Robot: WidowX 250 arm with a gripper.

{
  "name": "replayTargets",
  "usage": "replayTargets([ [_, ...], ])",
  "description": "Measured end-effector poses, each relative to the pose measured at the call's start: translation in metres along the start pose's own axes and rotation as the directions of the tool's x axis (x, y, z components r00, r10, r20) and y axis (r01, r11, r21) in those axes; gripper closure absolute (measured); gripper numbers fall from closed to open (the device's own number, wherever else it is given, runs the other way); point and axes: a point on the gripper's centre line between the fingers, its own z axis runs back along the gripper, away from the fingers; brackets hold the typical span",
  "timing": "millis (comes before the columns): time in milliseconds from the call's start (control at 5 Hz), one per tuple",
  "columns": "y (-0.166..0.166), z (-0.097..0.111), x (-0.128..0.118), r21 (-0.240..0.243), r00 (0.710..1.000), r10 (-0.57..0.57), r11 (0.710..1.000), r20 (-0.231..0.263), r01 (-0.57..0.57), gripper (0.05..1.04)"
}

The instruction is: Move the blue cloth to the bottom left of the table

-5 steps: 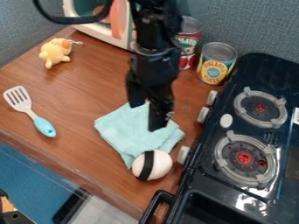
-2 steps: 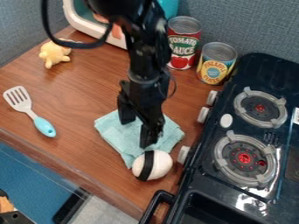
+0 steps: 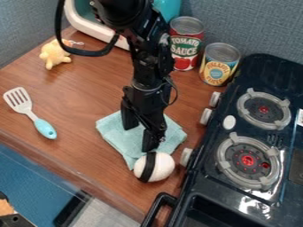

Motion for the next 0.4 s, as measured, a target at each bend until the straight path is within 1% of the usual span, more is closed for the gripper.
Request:
replayTargets([
  [200, 0.015, -0.002, -0.009, 0.013, 0.998, 0.057, 0.998, -0.004, -0.057, 0.083],
  [400, 0.044, -0.003, -0.024, 0.035, 0.990, 0.140, 0.990, -0.004, -0.139, 0.083],
])
